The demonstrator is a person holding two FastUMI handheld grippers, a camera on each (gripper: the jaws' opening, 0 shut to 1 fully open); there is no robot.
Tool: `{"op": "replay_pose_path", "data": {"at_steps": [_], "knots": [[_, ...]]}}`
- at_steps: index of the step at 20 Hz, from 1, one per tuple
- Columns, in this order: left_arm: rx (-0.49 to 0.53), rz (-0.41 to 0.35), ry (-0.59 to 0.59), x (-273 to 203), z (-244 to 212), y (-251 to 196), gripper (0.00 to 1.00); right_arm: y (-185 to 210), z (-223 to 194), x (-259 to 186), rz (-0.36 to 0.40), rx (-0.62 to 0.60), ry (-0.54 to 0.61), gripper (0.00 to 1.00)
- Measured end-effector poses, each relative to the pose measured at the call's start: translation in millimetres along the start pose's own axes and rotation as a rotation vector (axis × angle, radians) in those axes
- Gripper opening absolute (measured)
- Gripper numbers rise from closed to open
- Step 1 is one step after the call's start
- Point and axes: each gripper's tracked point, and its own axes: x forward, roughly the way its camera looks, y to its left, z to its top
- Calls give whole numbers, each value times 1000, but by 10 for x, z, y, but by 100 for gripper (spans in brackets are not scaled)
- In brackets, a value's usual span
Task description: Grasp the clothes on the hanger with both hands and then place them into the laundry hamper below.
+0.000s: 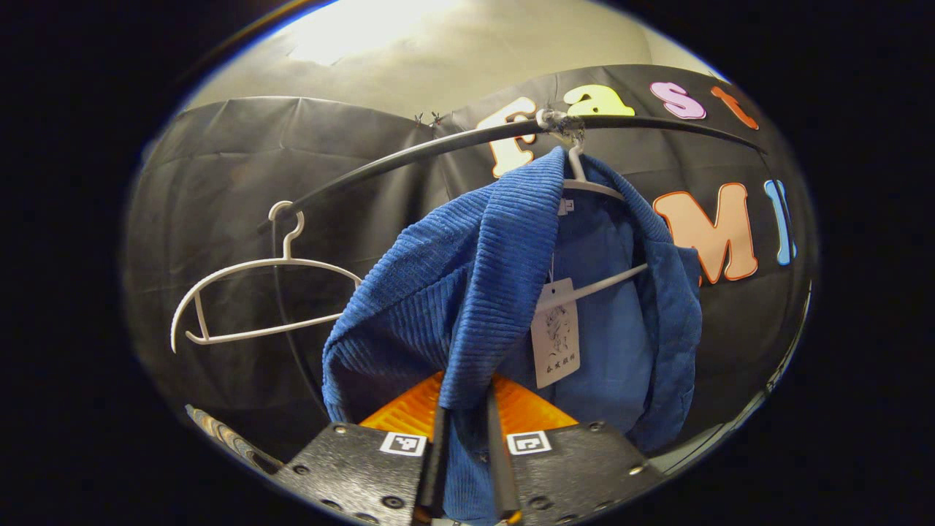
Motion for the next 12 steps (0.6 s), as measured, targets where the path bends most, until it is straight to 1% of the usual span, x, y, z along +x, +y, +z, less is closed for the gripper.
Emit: {"op": "replay_pose_path", "data": {"at_steps": [3,6,8,12], "knots": [[-11,-61,-5,-31,4,-63,10,70,-91,104,18,-7,14,98],[-53,-122,-9,-94,47,-65,6,185,-191,217,46,-15,29,98],[-66,-154,-1,-133,70,-56,7,275,-283,312,68,-16,41,98],[-73,-216,4,-275,123,-28,6,505,-429,492,118,-19,59,98]]}}
